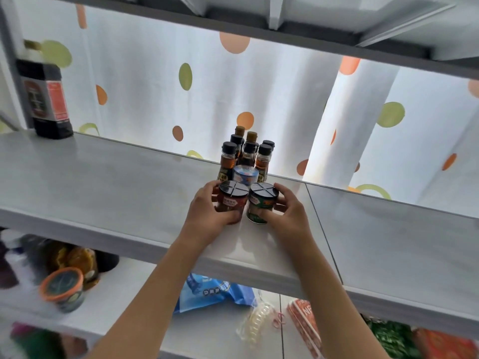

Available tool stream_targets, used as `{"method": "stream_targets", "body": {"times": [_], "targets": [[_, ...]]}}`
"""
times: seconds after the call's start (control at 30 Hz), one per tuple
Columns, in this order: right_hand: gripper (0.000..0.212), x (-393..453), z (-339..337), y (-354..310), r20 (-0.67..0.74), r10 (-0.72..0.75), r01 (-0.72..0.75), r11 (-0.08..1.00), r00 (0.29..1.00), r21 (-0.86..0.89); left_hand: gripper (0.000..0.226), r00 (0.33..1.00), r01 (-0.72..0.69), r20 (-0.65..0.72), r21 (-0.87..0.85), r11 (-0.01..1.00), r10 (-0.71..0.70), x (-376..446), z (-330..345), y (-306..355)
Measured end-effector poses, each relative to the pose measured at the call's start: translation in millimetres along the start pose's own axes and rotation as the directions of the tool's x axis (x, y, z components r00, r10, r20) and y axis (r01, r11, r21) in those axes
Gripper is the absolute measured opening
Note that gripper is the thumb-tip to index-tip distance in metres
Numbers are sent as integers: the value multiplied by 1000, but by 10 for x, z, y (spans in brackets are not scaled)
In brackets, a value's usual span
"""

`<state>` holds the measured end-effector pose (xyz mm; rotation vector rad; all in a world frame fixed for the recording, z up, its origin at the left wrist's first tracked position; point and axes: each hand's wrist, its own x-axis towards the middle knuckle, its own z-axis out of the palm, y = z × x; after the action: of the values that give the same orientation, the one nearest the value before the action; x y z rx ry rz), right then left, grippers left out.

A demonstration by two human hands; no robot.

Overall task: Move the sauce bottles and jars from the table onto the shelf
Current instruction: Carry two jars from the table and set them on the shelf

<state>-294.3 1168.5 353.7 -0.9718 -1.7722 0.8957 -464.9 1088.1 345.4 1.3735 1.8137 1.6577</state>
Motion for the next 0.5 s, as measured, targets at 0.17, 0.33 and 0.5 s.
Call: {"method": "stream_targets", "body": {"times": [0.17, 0.33, 0.5], "targets": [[72, 98, -14, 61, -51, 4, -9, 995, 999, -100, 72, 998, 57, -17, -44, 997, -58, 24, 20, 22], [66, 324, -141, -42, 15, 49, -45, 978, 999, -202, 72, 999, 44, -31, -14, 999, -45, 37, 18, 14], [62, 628, -211, -60, 131, 149, -115, 965, 980, -236, 71, 998, 11, -60, 15, 1000, -10, 70, 39, -20]]}}
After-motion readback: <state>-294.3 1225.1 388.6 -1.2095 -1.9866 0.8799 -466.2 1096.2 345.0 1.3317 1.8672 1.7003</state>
